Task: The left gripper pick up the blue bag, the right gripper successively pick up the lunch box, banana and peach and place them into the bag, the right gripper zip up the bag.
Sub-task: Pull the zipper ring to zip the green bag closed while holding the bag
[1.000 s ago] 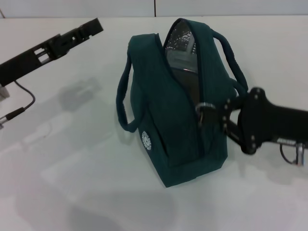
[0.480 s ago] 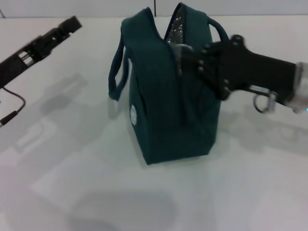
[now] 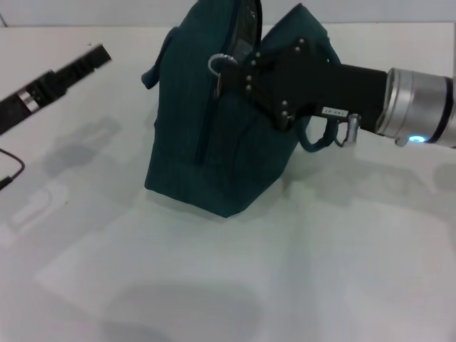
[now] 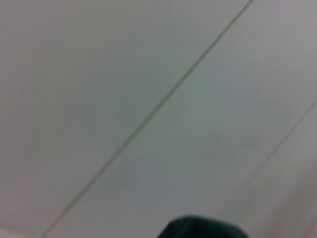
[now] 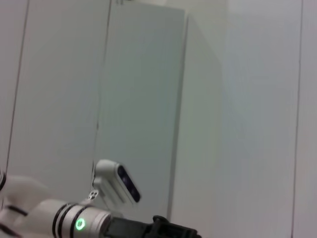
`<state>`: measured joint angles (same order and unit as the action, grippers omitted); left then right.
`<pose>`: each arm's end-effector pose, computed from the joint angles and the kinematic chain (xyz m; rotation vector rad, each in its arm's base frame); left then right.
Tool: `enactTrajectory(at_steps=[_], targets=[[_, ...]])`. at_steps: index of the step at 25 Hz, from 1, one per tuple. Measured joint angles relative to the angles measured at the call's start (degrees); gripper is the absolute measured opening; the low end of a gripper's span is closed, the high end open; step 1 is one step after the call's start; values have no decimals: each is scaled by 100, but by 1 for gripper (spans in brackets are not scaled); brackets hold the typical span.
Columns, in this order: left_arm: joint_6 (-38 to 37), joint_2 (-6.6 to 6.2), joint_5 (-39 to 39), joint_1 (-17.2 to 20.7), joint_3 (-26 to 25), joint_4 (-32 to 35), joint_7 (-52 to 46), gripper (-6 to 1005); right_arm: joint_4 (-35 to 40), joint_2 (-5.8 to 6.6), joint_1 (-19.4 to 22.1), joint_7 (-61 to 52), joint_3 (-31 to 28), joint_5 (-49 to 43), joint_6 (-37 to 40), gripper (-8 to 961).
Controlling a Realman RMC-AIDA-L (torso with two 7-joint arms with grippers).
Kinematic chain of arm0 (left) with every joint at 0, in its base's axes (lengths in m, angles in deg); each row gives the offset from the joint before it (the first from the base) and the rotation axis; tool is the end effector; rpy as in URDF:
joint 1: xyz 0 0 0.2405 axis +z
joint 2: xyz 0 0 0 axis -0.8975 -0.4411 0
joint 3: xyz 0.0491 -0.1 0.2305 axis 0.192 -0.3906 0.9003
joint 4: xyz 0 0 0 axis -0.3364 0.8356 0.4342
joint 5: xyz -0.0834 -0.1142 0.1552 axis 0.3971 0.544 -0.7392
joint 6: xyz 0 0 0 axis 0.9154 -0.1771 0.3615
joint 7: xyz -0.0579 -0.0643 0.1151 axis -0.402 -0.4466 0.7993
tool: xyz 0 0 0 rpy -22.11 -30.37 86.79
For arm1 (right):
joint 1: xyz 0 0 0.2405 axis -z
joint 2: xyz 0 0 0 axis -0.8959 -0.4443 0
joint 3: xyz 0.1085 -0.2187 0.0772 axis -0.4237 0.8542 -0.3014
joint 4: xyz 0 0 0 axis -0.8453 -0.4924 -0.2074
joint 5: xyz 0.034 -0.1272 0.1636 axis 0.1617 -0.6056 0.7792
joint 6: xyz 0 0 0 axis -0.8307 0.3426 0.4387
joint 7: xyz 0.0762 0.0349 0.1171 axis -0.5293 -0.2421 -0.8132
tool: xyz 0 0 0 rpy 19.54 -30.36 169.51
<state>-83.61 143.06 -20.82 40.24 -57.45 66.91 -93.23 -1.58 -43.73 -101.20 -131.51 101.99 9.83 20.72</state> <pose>-0.2974 0.3187 0.0532 -2.0924 -1.2065 -1.3255 0.1324 0.3599 -0.0425 -2.6275 -0.0907 1.1453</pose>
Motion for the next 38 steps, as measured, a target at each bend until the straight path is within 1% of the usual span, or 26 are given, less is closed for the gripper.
enactTrajectory(at_steps=[2, 6, 9, 11, 14, 16, 19, 21, 23, 30, 33, 38], targets=[[-16, -28, -223, 17, 5, 79, -68, 511, -29, 0, -10, -1, 62, 2, -67, 7], [-161, -38, -662, 106, 9, 430, -148, 513, -57, 0, 15, -3, 125, 10, -98, 7], [-405, -55, -806, 175, 10, 672, -140, 518, -59, 0, 19, -9, 143, 14, -164, 7], [-580, -78, -930, 193, 11, 777, -71, 527, -60, 0, 20, -16, 146, 16, -185, 7], [-716, -79, -1057, 195, 52, 860, 35, 540, -64, 0, 23, -21, 185, 70, -200, 7], [-756, -65, -1090, 192, 162, 884, 121, 549, -69, 0, 23, -21, 211, 112, -217, 8], [-761, -41, -1094, 161, 467, 887, 200, 562, -74, 0, 18, -21, 215, 133, -230, 8], [-756, 5, -1098, 122, 572, 889, 215, 571, -75, 0, 6, -19, 215, 135, -251, 9], [-743, 58, -1104, 67, 592, 890, 244, 579, -76, 0, -11, -17, 215, 135, -281, 9], [-723, 166, -1109, -70, 597, 874, 367, 610, -76, 0, -19, 12, 215, 135, -303, 10], [-725, 189, -1109, -71, 599, 882, 415, 623, -76, 0, -22, 22, 215, 135, -303, 11], [-664, 191, -1113, -105, 600, 832, 417, 645, -76, 0, -30, 28, 215, 135, -303, 12]])
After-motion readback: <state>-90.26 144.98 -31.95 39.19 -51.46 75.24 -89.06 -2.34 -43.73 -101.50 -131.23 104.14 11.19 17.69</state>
